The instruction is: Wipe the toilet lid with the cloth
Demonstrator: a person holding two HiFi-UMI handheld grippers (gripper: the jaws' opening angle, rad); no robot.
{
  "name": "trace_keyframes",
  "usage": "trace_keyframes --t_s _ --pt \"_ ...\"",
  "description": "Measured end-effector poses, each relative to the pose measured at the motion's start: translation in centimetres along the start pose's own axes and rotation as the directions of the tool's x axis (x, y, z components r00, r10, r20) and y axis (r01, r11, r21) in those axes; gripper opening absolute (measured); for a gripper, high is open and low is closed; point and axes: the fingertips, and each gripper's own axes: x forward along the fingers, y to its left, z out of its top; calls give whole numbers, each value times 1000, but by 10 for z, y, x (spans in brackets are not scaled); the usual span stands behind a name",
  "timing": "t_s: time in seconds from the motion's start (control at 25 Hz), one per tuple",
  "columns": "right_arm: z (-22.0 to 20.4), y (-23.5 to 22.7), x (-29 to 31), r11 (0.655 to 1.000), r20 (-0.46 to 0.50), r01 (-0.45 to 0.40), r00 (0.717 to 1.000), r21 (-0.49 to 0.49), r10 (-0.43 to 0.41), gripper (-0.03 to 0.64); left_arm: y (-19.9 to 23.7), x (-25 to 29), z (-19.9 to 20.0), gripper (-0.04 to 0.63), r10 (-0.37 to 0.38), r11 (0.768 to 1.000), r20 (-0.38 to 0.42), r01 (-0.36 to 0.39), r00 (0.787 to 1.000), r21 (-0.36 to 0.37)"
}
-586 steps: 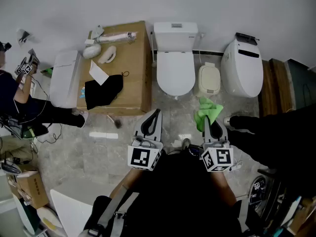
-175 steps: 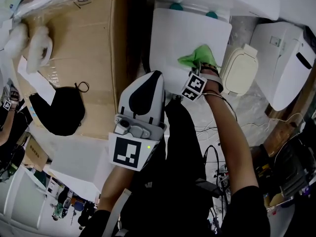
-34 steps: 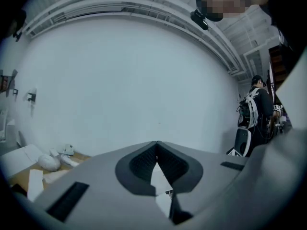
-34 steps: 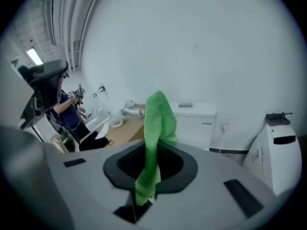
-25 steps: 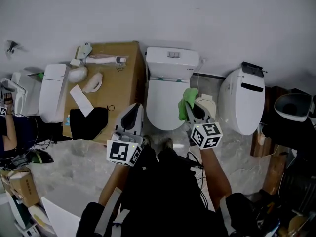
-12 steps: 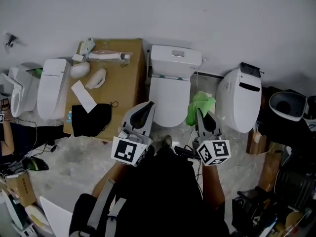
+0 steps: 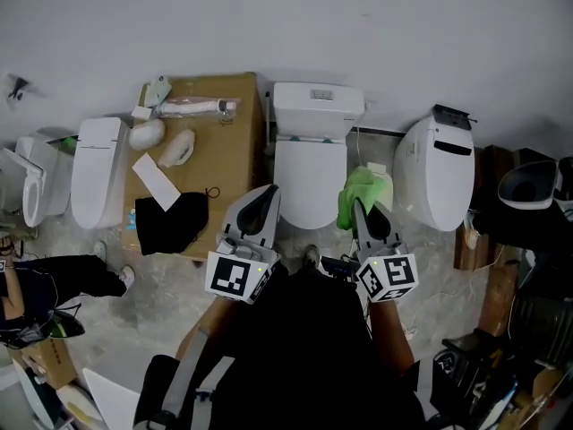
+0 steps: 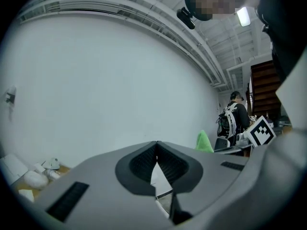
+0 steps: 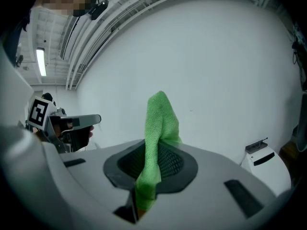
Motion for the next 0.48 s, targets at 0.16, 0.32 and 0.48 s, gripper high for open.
trace_keyframes --t_s 0.16,0.32,0.48 --pt "1 1 -2 1000 5 2 1000 -7 -2 55 4 -4 -1 9 16 1000 0 -16 1000 -8" --pt "1 1 -2 1000 0 10 1000 -20 -10 55 5 -6 -2 9 16 1000 1 -16 1000 -13" --pt "1 1 -4 1000 -3 15 1000 -23 -15 55 2 -7 -1 9 11 1000 4 -11 1000 -10"
